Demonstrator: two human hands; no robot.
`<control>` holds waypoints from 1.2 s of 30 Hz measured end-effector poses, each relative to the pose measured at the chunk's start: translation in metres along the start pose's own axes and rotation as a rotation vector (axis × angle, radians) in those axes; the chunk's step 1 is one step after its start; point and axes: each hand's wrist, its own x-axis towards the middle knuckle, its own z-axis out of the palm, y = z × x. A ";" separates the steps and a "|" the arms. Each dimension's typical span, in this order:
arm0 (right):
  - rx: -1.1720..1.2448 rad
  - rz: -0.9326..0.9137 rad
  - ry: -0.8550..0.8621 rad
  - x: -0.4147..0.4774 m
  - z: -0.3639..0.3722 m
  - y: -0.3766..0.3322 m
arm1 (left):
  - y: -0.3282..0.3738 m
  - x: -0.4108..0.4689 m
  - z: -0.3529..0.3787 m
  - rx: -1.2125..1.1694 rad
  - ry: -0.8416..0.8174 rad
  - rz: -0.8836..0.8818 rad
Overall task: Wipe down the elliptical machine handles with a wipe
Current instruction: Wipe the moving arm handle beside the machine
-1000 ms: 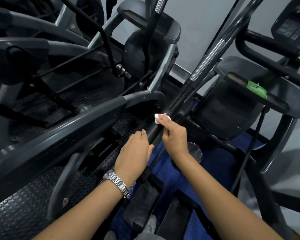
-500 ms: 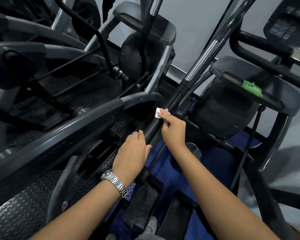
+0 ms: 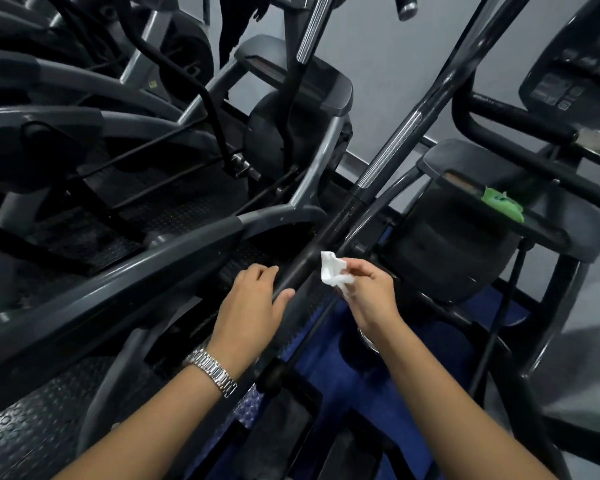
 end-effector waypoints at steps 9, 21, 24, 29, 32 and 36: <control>-0.061 0.060 -0.383 0.010 -0.030 -0.019 | 0.051 0.044 0.020 -0.535 0.017 -0.069; -0.438 -0.484 -0.234 -0.006 -0.031 0.000 | 0.051 0.054 0.035 -0.778 0.114 -0.271; -0.307 -0.318 0.134 -0.013 -0.015 0.003 | 0.050 0.057 0.033 -0.851 0.153 -0.293; -0.198 -0.253 0.202 -0.021 0.007 0.003 | 0.047 0.051 0.034 -0.733 0.165 -0.159; 0.011 -0.132 0.132 -0.021 0.020 -0.003 | 0.049 0.044 0.036 -0.731 0.117 -0.074; 0.121 -0.036 0.207 -0.011 0.023 -0.009 | 0.050 0.040 0.037 -0.761 -0.001 -0.006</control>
